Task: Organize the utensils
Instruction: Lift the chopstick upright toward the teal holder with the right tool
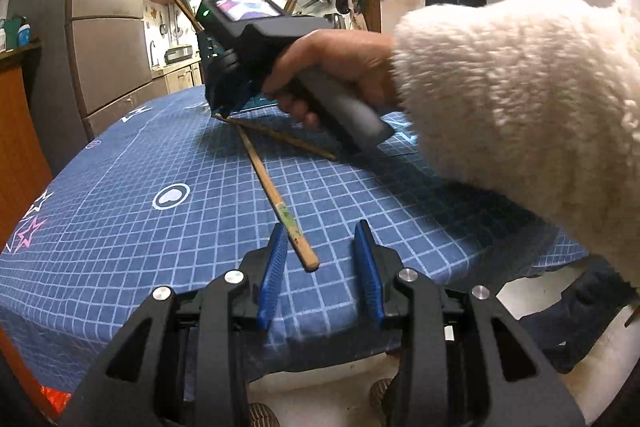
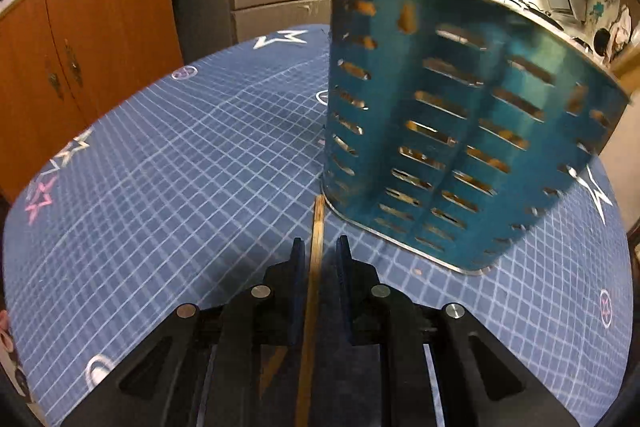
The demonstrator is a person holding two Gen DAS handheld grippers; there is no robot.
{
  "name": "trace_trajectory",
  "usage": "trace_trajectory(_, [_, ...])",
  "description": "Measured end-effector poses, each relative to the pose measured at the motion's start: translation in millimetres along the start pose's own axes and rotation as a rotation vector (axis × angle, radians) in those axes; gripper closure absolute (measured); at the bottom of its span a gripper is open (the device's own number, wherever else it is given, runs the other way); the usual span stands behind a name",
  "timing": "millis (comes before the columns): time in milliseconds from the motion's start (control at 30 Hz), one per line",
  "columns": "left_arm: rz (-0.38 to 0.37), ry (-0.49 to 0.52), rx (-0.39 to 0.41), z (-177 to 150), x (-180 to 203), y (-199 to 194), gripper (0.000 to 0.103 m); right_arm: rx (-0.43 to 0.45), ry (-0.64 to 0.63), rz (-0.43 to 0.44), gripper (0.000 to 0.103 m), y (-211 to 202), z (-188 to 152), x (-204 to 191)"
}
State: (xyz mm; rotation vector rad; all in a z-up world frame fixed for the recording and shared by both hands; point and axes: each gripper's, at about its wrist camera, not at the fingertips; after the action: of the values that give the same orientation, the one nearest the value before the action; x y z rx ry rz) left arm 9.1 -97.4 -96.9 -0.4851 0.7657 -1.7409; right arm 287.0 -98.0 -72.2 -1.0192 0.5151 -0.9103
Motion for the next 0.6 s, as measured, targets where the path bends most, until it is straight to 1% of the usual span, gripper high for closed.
trace_trajectory(133, [-0.008, -0.001, 0.000, 2.7, -2.7, 0.9, 0.069, -0.023, -0.011, -0.028, 0.085, 11.2, 10.9, -7.4])
trace_trajectory(267, [-0.011, -0.004, 0.000, 2.7, -4.1, 1.3, 0.066, -0.033, -0.005, -0.028, 0.086, 15.4, 20.6, -8.8])
trace_trajectory(333, [-0.010, -0.010, 0.001, 3.0, -6.1, 2.2, 0.063, -0.033, -0.022, -0.031, 0.093, 17.2, 22.5, -10.9])
trace_trajectory(367, [-0.009, -0.012, 0.000, 2.9, -5.9, 2.0, 0.062, -0.032, -0.034, -0.031, 0.095, 17.0, 22.4, -13.9])
trace_trajectory(433, [-0.008, -0.013, 0.000, 2.2, -5.0, 1.4, 0.062, -0.029, -0.034, -0.033, 0.095, 17.0, 22.3, -16.5])
trace_trajectory(467, [-0.009, -0.014, 0.000, 2.6, -5.0, 1.4, 0.062, -0.025, -0.028, -0.019, 0.095, 14.6, 20.5, -15.6])
trace_trajectory(600, [-0.016, -0.018, 0.001, 3.0, -4.7, 1.2, 0.062, 0.005, -0.021, -0.002, 0.095, -3.7, 8.0, -11.8])
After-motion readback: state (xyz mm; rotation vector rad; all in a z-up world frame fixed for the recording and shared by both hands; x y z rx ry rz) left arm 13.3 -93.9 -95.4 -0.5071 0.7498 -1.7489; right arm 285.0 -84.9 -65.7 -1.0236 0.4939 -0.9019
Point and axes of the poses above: each gripper's, at about its wrist camera, not at the fingertips, and y roughly the way its jaws point, x to its right, z to its top, and after that the axes turned 14 degrees about -x, right-handed
